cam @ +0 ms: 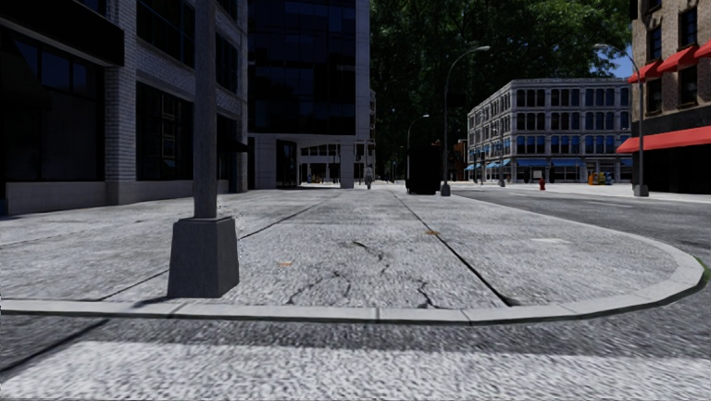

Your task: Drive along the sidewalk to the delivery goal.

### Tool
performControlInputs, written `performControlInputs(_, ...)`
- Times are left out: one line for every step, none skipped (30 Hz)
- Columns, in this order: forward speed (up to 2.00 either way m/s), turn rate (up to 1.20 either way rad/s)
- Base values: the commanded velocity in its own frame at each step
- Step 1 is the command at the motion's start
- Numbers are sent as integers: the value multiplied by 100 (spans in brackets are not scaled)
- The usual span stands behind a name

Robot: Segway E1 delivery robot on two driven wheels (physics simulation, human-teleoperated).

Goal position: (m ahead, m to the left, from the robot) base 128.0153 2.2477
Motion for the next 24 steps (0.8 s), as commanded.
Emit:
performControlInputs(200,0)
performControlInputs(200,0)
performControlInputs(200,0)
performControlInputs(200,0)
performControlInputs(200,0)
performControlInputs(200,0)
performControlInputs(200,0)
performControlInputs(200,0)
performControlInputs(200,0)
performControlInputs(200,0)
performControlInputs(200,0)
performControlInputs(200,0)
performControlInputs(200,0)
performControlInputs(200,0)
performControlInputs(200,0)
performControlInputs(200,0)
performControlInputs(200,0)
performControlInputs(200,0)
performControlInputs(200,0)
performControlInputs(198,0)
performControlInputs(184,0)
performControlInputs(178,0)
performControlInputs(167,0)
performControlInputs(161,0)
